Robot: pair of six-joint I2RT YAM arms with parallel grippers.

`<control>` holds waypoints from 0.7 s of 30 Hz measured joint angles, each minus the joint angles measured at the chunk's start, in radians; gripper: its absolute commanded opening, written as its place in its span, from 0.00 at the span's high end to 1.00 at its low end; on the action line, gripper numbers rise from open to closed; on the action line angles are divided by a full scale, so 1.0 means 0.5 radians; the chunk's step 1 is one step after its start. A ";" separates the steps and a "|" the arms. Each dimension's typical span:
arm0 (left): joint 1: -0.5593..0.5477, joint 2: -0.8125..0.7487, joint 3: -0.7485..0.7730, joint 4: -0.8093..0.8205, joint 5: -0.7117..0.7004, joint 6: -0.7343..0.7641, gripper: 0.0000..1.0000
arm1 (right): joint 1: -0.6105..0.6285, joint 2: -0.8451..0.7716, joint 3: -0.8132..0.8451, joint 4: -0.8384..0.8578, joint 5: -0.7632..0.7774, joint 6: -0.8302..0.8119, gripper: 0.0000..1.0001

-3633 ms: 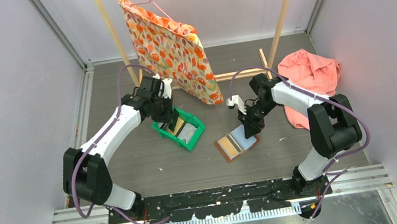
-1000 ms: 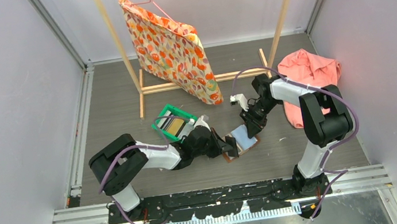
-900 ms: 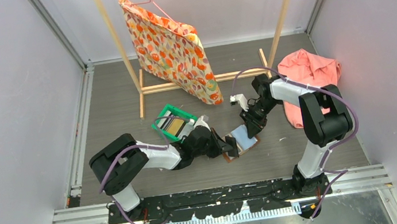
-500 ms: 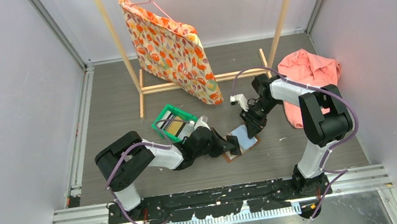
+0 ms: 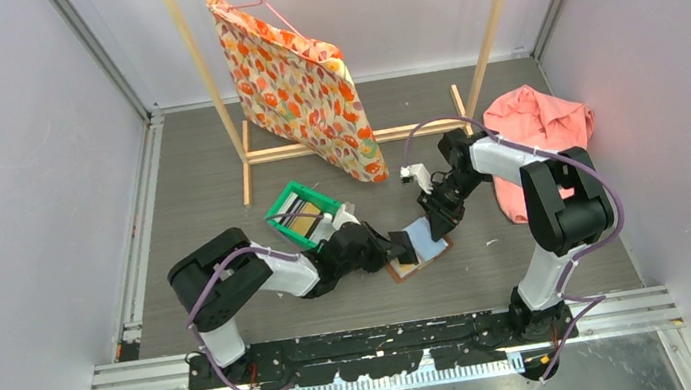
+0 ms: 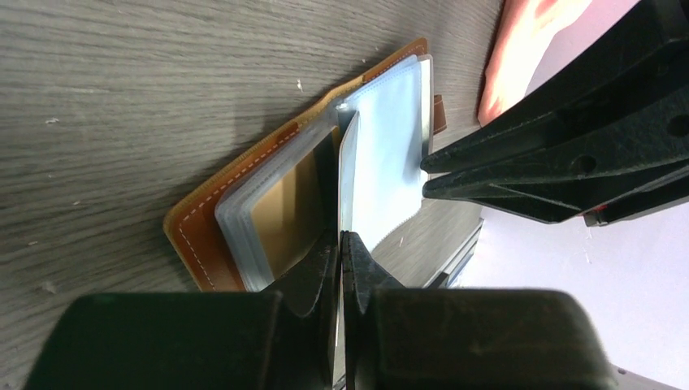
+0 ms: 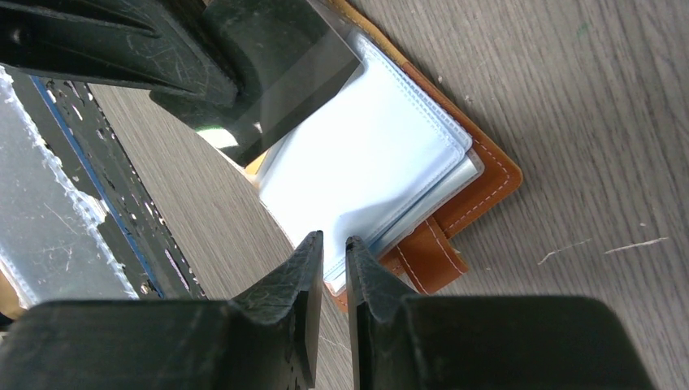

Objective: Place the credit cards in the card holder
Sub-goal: Pick up the credit card from the storage box.

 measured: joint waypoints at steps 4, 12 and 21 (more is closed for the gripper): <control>-0.008 0.055 0.000 0.077 -0.023 -0.052 0.95 | 0.000 0.000 0.000 0.000 -0.001 0.000 0.78; -0.047 0.137 0.000 0.217 -0.058 -0.148 0.89 | 0.000 0.000 0.000 -0.001 -0.005 0.000 0.78; -0.093 0.165 0.000 0.268 -0.098 -0.214 0.81 | 0.000 0.000 0.000 -0.002 -0.010 -0.002 0.78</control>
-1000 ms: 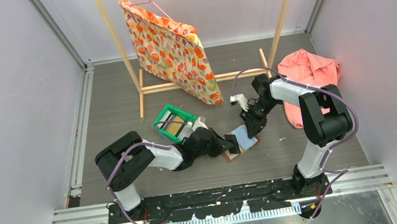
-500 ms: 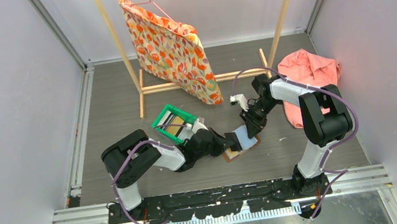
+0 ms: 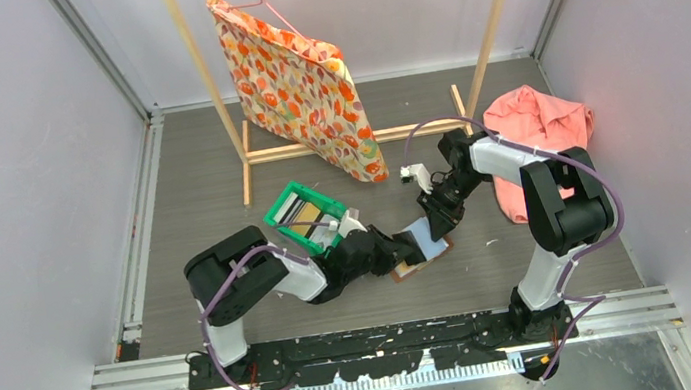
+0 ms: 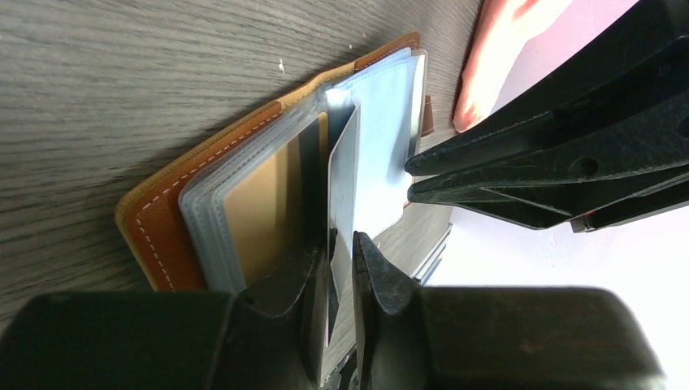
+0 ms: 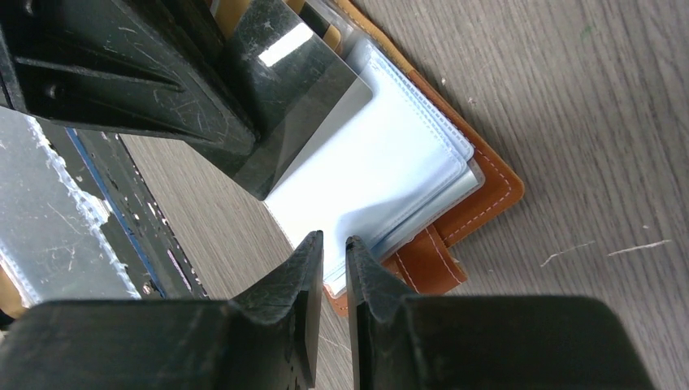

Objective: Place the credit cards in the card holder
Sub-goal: Pick up the credit card from the storage box.

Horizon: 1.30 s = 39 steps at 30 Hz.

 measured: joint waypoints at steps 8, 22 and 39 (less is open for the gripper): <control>-0.013 0.037 0.002 0.053 -0.019 -0.031 0.76 | -0.001 -0.002 0.011 -0.017 -0.014 -0.003 0.78; -0.024 -0.061 0.080 -0.224 -0.034 -0.021 0.64 | 0.000 -0.002 0.014 -0.030 -0.044 -0.016 0.78; -0.025 -0.156 0.143 -0.513 -0.032 0.044 0.63 | 0.000 -0.002 0.014 -0.038 -0.060 -0.024 0.78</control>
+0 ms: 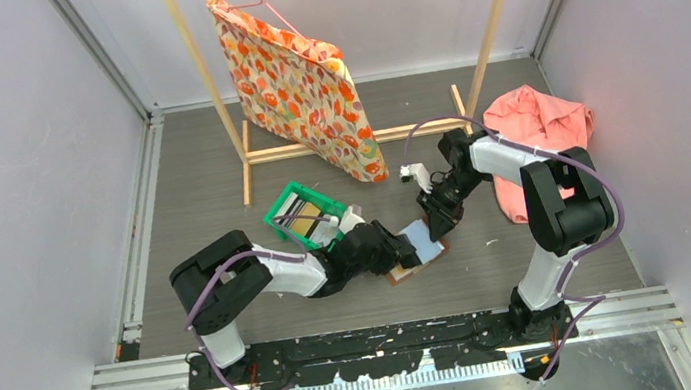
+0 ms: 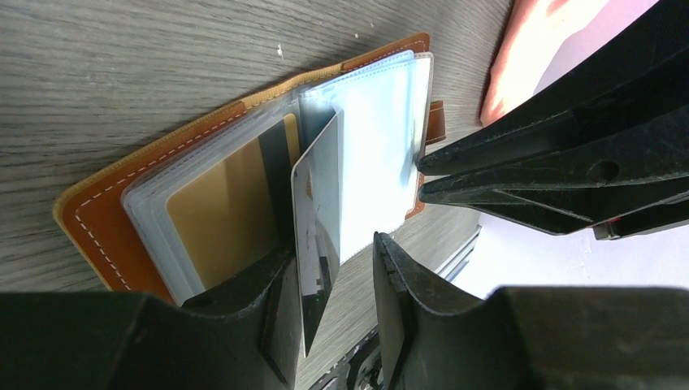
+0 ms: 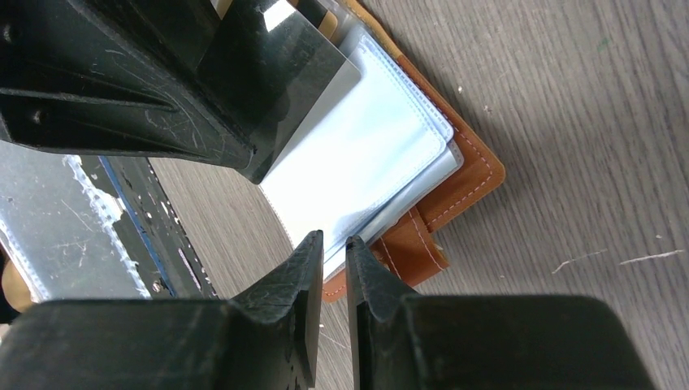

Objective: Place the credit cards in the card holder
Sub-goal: Pick up the credit card from the storage box.

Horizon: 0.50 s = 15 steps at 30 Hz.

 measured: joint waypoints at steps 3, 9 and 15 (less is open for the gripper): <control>0.001 -0.006 0.000 -0.005 0.005 0.019 0.63 | 0.000 0.000 0.000 -0.001 -0.006 -0.001 0.78; 0.006 -0.053 -0.024 -0.051 0.015 0.034 0.62 | 0.000 -0.004 0.000 -0.018 -0.047 -0.025 0.78; 0.025 -0.082 -0.044 -0.069 0.038 0.049 0.60 | 0.006 -0.027 0.000 -0.038 -0.095 -0.044 0.78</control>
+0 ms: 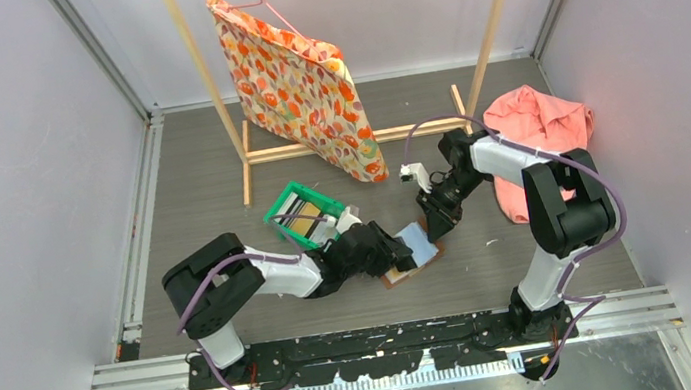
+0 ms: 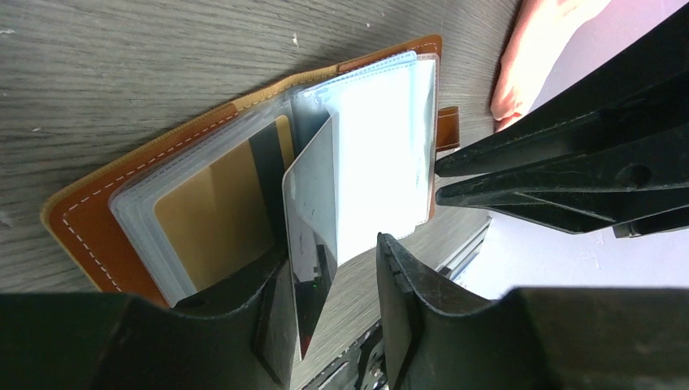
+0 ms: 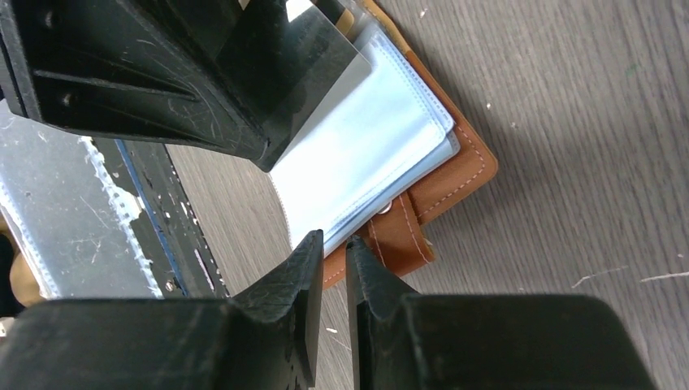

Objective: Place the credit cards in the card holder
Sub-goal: Pick up the credit card from the storage box.

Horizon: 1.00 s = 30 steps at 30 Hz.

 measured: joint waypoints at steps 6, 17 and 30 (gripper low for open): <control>0.020 0.000 -0.002 0.008 0.044 0.030 0.60 | 0.013 -0.015 0.000 -0.034 -0.082 -0.019 0.78; 0.044 -0.013 -0.046 0.063 0.095 0.074 0.61 | 0.041 0.062 0.152 -0.164 -0.314 0.066 0.82; 0.065 -0.080 -0.060 0.011 0.139 0.193 0.55 | 0.171 0.333 0.191 -0.101 -0.135 0.418 0.82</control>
